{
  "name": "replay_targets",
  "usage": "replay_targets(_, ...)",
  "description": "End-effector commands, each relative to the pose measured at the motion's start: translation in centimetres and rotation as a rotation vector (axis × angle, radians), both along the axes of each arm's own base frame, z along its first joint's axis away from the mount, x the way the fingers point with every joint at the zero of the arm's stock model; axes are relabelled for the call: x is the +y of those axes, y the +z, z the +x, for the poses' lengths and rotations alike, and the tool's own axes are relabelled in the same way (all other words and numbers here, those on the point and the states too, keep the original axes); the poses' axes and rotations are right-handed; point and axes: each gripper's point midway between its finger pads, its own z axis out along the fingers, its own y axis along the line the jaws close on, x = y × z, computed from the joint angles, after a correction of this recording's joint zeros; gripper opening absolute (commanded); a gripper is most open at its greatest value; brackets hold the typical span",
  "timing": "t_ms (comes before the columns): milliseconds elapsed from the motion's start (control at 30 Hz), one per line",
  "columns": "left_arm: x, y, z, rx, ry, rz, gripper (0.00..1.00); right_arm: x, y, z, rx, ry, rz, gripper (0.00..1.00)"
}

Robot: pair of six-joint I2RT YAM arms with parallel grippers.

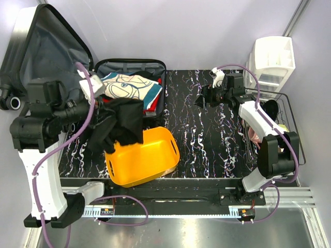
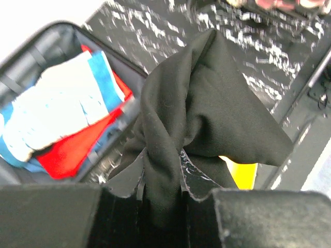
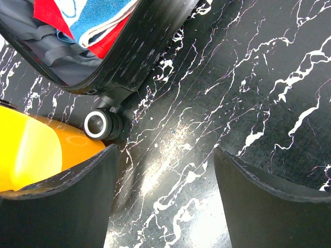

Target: Open, take out, and arrange the luggage

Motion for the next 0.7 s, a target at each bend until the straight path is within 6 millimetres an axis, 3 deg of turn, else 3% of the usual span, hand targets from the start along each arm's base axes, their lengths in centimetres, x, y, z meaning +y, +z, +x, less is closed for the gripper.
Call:
replay_targets(0,-2.1,9.2,-0.6,-0.255,-0.068,-0.158,0.0,-0.2,2.4,0.1,-0.083,-0.008,0.011,0.82)
replay_targets(100,-2.6,11.2,-1.4,-0.293,-0.083,-0.213,0.0,-0.3,2.5,0.1,-0.087,-0.011,0.008,0.82)
replay_targets(233,-2.9,11.7,-2.8,-0.285,-0.09,-0.25,0.0,-0.3,2.7,-0.2,-0.091,-0.01,0.008,0.82)
replay_targets(433,-3.0,10.2,-5.3,-0.234,-0.076,-0.28,0.0,-0.2,2.4,-0.5,-0.075,-0.009,0.017,0.82)
replay_targets(567,-2.2,7.1,-5.3,-0.171,-0.002,-0.254,0.0,-0.1,2.2,-0.8,-0.064,-0.006,0.022,0.81)
replay_targets(667,-2.1,6.7,-6.0,-0.16,0.002,-0.247,0.0,0.0,2.2,-0.8,-0.064,-0.002,0.023,0.81)
